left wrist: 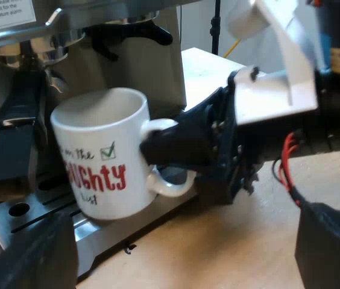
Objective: Place mug into machine
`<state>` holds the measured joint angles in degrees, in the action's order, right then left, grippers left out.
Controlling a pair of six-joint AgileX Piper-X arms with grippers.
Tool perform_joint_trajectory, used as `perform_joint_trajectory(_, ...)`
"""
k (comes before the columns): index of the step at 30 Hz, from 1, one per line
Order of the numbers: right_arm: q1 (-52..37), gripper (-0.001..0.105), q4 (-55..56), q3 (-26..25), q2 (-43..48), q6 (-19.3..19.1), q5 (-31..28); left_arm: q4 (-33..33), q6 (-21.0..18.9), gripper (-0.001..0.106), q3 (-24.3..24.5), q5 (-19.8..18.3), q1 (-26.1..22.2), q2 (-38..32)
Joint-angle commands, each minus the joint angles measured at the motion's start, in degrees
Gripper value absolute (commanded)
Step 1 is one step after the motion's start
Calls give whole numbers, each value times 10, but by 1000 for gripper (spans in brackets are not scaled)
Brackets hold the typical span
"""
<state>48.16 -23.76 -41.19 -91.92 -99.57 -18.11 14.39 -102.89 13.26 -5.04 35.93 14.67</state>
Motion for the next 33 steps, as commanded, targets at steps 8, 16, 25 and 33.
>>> perform_joint_trajectory(8, 0, 0, -52, -33, -35, -5, 3, -10, 3, 77, 2, -26, 2, 1)
perform_joint_trajectory(16, 0, 0, -65, -52, -71, -5, 3, -10, 3, 77, 2, -44, 2, 1)
perform_joint_trajectory(25, 0, 0, -65, -90, -110, -5, -40, -10, 2, 77, 2, -51, 2, 1)
perform_joint_trajectory(33, 0, 0, -71, -100, -127, -5, -72, -10, 2, 77, 2, -51, 2, 1)
